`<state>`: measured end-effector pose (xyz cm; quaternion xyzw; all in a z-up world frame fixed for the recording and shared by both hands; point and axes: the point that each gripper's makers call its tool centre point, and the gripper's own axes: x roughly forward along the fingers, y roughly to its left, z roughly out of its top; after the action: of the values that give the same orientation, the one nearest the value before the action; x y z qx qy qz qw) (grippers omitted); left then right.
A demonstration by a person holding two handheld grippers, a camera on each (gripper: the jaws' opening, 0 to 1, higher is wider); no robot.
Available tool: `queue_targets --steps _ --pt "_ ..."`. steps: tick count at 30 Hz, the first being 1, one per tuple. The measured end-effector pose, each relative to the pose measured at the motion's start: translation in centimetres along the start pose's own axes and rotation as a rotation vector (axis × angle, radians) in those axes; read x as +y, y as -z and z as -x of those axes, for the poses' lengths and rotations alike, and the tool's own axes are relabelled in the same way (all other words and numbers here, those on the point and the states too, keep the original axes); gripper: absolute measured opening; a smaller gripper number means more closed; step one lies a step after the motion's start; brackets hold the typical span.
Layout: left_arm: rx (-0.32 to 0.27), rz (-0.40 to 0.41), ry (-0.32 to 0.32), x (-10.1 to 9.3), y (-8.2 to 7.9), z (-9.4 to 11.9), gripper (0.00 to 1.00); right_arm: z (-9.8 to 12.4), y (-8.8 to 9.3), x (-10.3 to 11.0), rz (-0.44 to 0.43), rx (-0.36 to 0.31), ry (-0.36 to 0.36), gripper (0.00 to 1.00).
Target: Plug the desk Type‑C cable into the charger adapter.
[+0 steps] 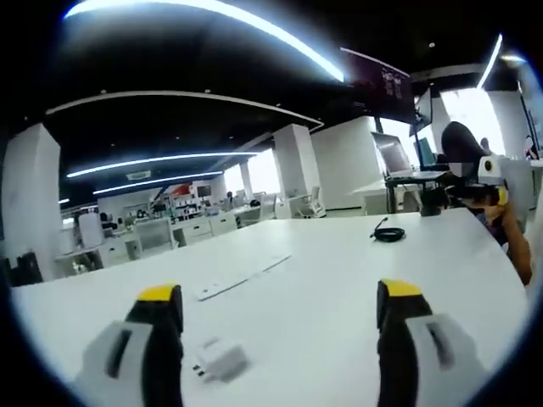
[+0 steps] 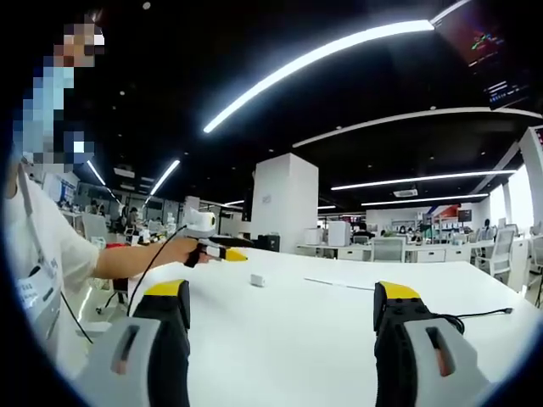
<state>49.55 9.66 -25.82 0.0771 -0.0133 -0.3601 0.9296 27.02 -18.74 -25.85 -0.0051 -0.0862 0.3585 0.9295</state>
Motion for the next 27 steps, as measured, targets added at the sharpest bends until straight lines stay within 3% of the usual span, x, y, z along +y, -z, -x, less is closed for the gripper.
queue_targets --steps 4,6,15,18,21,27 --pt "0.005 0.032 -0.013 1.0 0.6 -0.9 0.94 0.0 -0.1 -0.1 -0.001 -0.001 -0.002 0.91" --pt "0.038 0.021 -0.012 1.3 1.2 -1.4 0.93 0.0 -0.1 -0.2 0.001 -0.002 0.001 0.91" --pt "0.094 0.015 -0.025 2.9 3.5 -2.8 0.99 0.2 -0.3 -0.3 0.005 -0.005 0.003 0.91" --pt "0.095 0.016 -0.024 3.0 3.7 -2.9 0.99 0.3 -0.3 -0.3 0.006 -0.005 0.004 0.91" --pt "0.133 0.032 -0.03 3.8 5.3 -3.3 0.98 0.4 -0.4 -0.5 0.007 -0.005 0.009 0.91" --pt "0.144 0.041 -0.047 4.8 6.4 -3.5 0.99 0.4 -0.3 -0.6 0.01 -0.003 0.01 0.91"
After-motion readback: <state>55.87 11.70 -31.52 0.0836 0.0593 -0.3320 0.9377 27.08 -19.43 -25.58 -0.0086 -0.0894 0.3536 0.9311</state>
